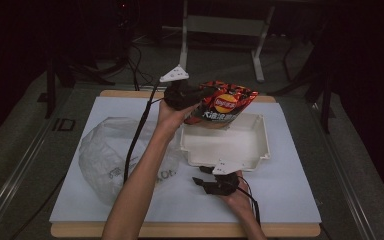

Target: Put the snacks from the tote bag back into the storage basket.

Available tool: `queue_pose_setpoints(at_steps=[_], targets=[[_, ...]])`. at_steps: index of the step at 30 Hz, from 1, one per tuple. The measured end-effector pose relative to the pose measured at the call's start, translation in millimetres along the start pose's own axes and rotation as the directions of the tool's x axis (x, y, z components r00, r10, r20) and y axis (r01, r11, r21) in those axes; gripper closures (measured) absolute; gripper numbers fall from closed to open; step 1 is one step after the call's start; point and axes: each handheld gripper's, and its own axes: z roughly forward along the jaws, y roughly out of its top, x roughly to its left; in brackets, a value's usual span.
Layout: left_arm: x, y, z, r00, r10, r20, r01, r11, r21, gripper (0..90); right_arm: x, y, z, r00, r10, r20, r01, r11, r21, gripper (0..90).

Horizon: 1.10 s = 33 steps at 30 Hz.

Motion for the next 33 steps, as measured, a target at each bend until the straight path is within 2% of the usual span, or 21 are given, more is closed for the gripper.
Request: queue_pose_setpoints(at_steps=[4, 12, 22, 26, 29, 33], targets=[[2.1, -3.5, 9.4, 1.0000, -0.001, -0.003, 0.001, 0.9998, 0.021, 85.4, 0.0, -0.1, 0.0, 1.0000, -0.004, 0.001, 0.004, 1.000, -0.003, 49.6], [12.3, -14.8, 24.2, 0.9993, -0.035, -0.014, 0.035, 0.9981, 0.051, 85.4, 0.3, -0.2, -0.1, 1.0000, -0.007, 0.002, 0.007, 1.000, -0.005, 49.5], [24.5, -29.4, 38.0, 0.9966, -0.062, -0.055, 0.067, 0.9918, 0.109, 85.2, 0.9, -0.3, -0.7, 1.0000, -0.007, 0.003, 0.007, 1.000, -0.009, 49.5], [35.2, -35.9, 37.1, 0.9922, -0.088, -0.088, 0.098, 0.9883, 0.117, 84.9, 1.1, -0.5, -1.0, 0.9999, -0.010, 0.005, 0.011, 1.000, -0.009, 49.5], [40.3, -39.9, 34.3, 0.9890, -0.082, -0.123, 0.099, 0.9853, 0.139, 84.1, 1.4, -0.5, -1.0, 0.9999, -0.015, 0.007, 0.015, 1.000, -0.009, 49.5], [47.3, -45.7, 28.8, 0.9814, -0.087, -0.171, 0.114, 0.9806, 0.159, 81.5, 1.5, -0.5, -0.9, 0.9998, -0.017, 0.006, 0.017, 1.000, -0.010, 49.5]])
